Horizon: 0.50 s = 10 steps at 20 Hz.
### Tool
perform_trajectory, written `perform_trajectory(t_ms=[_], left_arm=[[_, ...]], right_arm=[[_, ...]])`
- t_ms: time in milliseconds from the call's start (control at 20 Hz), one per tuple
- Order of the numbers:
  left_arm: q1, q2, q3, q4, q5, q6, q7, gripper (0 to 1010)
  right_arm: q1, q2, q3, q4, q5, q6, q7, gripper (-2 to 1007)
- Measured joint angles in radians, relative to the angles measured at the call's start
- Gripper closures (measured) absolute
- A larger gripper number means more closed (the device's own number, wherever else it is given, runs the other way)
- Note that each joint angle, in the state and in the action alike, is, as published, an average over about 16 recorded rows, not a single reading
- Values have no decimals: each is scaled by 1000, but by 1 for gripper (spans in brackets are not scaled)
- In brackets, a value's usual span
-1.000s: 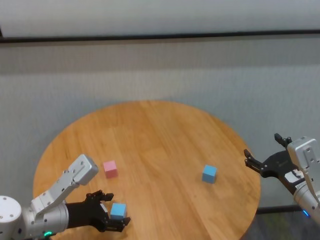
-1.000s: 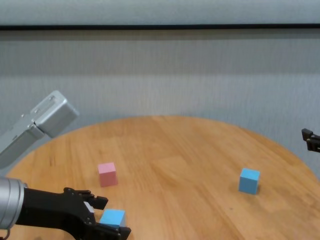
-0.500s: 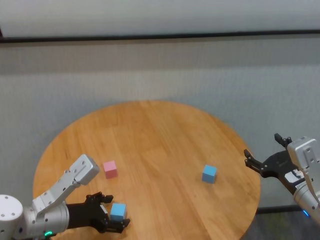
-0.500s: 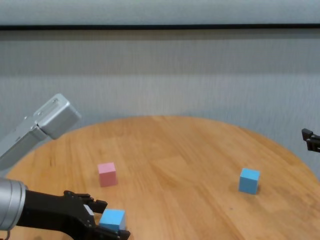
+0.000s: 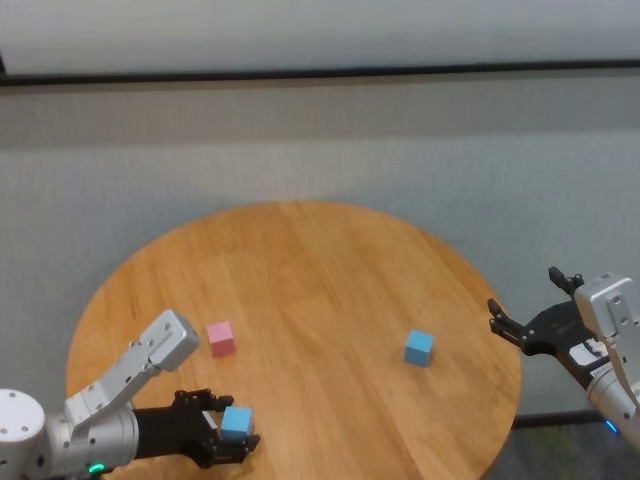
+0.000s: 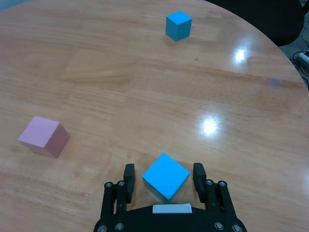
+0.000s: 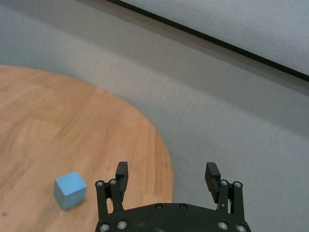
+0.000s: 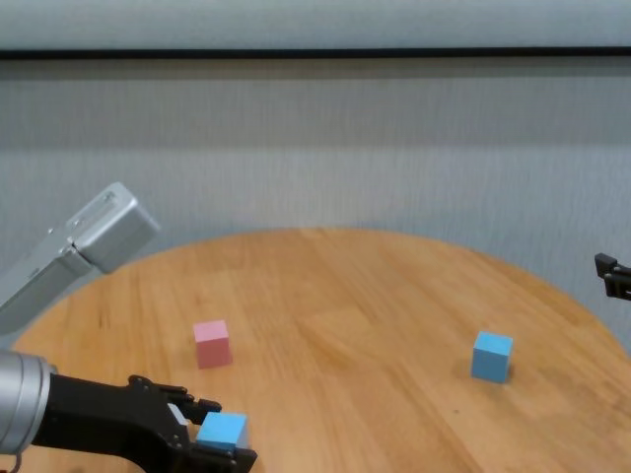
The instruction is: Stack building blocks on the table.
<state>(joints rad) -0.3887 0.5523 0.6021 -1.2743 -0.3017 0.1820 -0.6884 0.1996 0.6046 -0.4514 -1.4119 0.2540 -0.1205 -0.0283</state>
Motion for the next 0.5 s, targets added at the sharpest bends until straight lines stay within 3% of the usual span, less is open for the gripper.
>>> perform_trajectory(t_ms=[500], left_arm=[[2,3,2,-2,-6,-3,-1,403]], right_arm=[[0,0,0,0,0,0,0,0]])
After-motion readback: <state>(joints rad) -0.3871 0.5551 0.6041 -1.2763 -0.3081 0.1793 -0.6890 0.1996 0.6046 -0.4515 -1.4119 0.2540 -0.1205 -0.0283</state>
